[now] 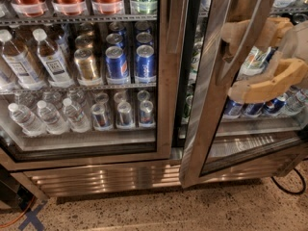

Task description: Open right fridge door

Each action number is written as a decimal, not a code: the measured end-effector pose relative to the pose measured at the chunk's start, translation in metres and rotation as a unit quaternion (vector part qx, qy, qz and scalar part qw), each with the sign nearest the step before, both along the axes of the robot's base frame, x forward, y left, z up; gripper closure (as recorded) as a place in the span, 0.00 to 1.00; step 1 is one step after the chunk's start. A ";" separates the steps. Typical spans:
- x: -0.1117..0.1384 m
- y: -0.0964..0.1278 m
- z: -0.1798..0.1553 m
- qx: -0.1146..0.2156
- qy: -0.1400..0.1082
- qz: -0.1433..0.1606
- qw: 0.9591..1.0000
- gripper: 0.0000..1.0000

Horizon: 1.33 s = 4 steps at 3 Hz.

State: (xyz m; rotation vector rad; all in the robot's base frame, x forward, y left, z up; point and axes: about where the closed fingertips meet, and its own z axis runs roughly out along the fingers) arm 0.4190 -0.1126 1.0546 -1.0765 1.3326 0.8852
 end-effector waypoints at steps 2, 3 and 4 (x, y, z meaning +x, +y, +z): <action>-0.013 -0.010 0.005 0.001 -0.013 -0.016 1.000 0.00; -0.016 -0.009 0.005 0.001 -0.013 -0.016 1.000 0.00; -0.023 -0.013 0.006 -0.001 -0.015 -0.024 1.000 0.00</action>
Offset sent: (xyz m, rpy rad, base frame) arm -0.1072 -0.1351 0.0338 -0.0482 -0.1289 -0.3235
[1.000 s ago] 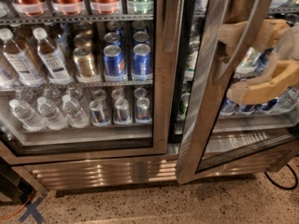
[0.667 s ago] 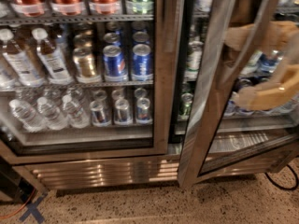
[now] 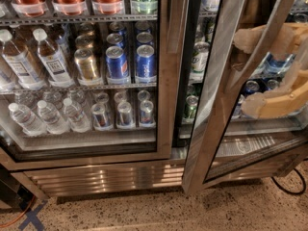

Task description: Open right fridge door

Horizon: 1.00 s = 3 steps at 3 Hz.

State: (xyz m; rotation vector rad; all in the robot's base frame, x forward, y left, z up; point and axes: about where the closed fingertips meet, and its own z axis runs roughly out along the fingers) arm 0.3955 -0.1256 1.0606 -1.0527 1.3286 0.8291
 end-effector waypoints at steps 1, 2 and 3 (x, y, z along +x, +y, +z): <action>0.000 0.000 0.000 0.000 0.000 0.000 1.000 0.00; 0.002 -0.002 0.005 0.000 -0.003 -0.004 1.000 0.00; 0.001 -0.006 0.006 -0.004 -0.004 -0.012 1.000 0.00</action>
Offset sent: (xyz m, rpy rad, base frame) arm 0.0136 -0.0146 0.0166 0.0030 -0.0193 -0.0358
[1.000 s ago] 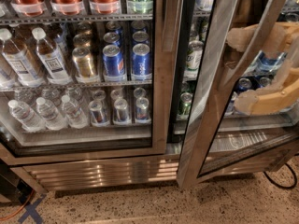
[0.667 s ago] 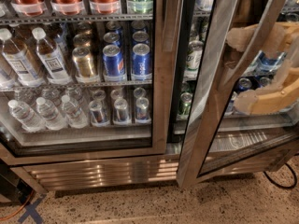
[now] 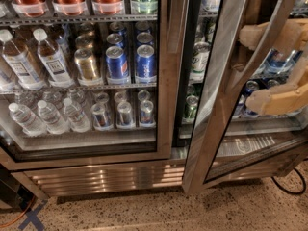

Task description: Open right fridge door

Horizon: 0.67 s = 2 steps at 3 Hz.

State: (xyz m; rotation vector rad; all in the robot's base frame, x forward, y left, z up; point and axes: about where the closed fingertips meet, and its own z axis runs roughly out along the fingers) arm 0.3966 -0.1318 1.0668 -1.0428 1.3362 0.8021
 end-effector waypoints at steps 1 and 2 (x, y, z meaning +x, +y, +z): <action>-0.004 -0.002 0.002 -0.007 -0.002 -0.007 1.000 0.00; -0.006 -0.001 0.002 -0.007 -0.002 -0.007 1.000 0.00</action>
Offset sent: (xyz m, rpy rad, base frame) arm -0.0821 -0.2160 0.0643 -0.1719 -0.0312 -0.4866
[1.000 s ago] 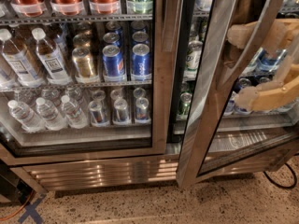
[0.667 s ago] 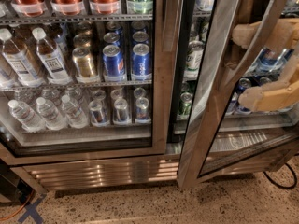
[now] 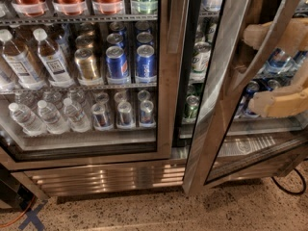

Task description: Open right fridge door

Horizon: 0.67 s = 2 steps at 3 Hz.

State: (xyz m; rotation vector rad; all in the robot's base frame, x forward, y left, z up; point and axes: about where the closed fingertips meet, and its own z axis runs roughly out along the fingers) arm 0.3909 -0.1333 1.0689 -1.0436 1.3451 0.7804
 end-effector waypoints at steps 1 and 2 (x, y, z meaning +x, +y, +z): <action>-0.004 -0.005 0.002 -0.003 -0.001 -0.009 1.000 0.00; -0.012 -0.008 0.002 -0.012 -0.003 -0.018 1.000 0.00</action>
Offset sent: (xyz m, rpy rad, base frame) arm -0.1081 -0.2433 0.0384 -0.1753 -0.0395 -0.5728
